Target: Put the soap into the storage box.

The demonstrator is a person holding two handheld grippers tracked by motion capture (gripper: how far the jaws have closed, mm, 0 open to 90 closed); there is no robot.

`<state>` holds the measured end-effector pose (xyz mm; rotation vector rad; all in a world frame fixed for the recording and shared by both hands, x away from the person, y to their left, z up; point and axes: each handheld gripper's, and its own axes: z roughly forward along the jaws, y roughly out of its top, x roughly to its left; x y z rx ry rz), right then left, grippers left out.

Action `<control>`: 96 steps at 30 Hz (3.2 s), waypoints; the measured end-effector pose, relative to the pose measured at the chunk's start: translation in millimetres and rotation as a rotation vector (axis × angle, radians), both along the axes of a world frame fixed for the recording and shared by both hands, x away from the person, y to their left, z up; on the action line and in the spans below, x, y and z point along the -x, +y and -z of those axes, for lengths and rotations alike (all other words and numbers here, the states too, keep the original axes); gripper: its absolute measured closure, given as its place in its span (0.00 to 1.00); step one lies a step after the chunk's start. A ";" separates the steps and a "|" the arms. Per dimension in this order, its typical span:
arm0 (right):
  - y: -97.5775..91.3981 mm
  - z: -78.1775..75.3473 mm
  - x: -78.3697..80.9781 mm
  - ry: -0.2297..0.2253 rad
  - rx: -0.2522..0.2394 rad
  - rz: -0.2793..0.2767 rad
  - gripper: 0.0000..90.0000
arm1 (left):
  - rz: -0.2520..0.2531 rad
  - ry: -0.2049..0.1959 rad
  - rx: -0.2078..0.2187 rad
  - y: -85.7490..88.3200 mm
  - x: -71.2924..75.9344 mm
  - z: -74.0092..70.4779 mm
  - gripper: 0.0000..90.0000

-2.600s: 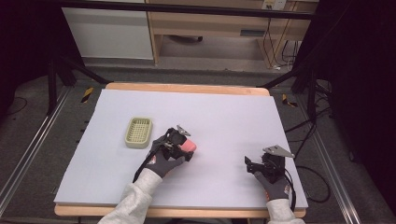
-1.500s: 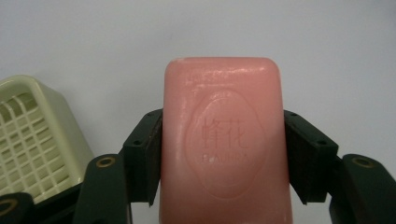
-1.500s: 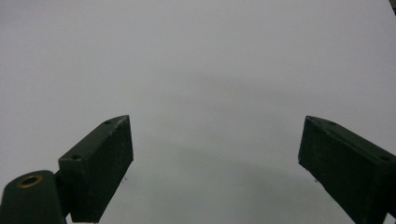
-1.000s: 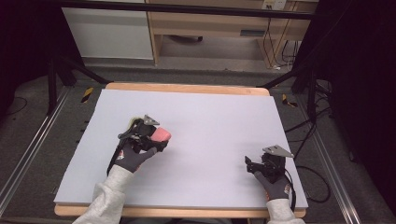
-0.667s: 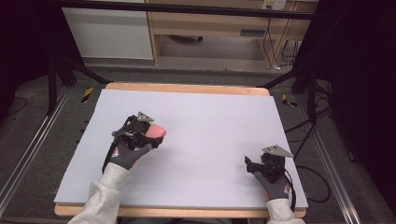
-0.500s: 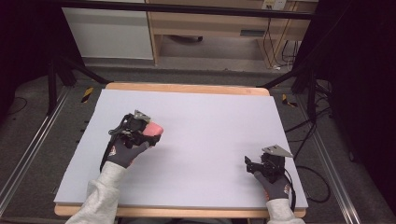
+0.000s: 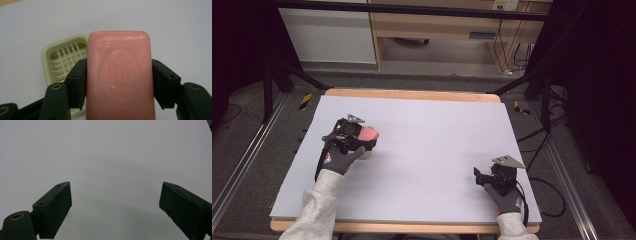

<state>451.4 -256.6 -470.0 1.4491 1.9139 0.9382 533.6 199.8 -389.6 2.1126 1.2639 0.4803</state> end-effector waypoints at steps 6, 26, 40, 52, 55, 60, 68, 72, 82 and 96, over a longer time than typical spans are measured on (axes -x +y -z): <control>-0.2 0.0 -0.1 0.002 -0.001 0.000 0.12 | -0.029 -0.003 -0.009 2.7 -5.5 2.8 0.41; -0.4 0.3 -0.4 0.000 -0.009 -0.003 0.12 | -0.086 0.000 -0.013 10.6 -23.2 11.4 0.41; -0.4 0.3 -0.6 0.000 -0.008 -0.005 0.12 | -0.107 0.001 -0.009 12.8 -30.1 17.9 0.41; 0.4 0.4 -0.7 0.004 -0.010 -0.001 0.12 | -0.134 0.022 -0.013 16.0 -35.6 29.6 0.41; 0.7 0.5 -0.7 0.001 -0.008 -0.002 0.12 | -0.140 0.023 -0.016 16.5 -36.4 31.9 0.41; 0.6 0.4 -0.7 0.002 -0.008 -0.003 0.12 | -0.144 0.027 -0.021 17.8 -37.2 34.6 0.41; 0.5 0.6 -0.9 0.002 -0.006 -0.003 0.12 | -0.150 0.035 -0.026 19.8 -37.9 38.3 0.41; 0.7 0.6 -0.9 0.003 -0.008 -0.002 0.12 | -0.152 0.040 -0.030 20.0 -37.8 41.2 0.41; 0.7 0.8 -1.0 0.003 -0.002 -0.005 0.12 | -0.160 0.052 -0.029 20.6 -38.4 46.4 0.41; 0.9 0.9 -1.0 0.004 0.001 -0.005 0.12 | -0.178 0.046 -0.036 19.3 -39.0 49.0 0.41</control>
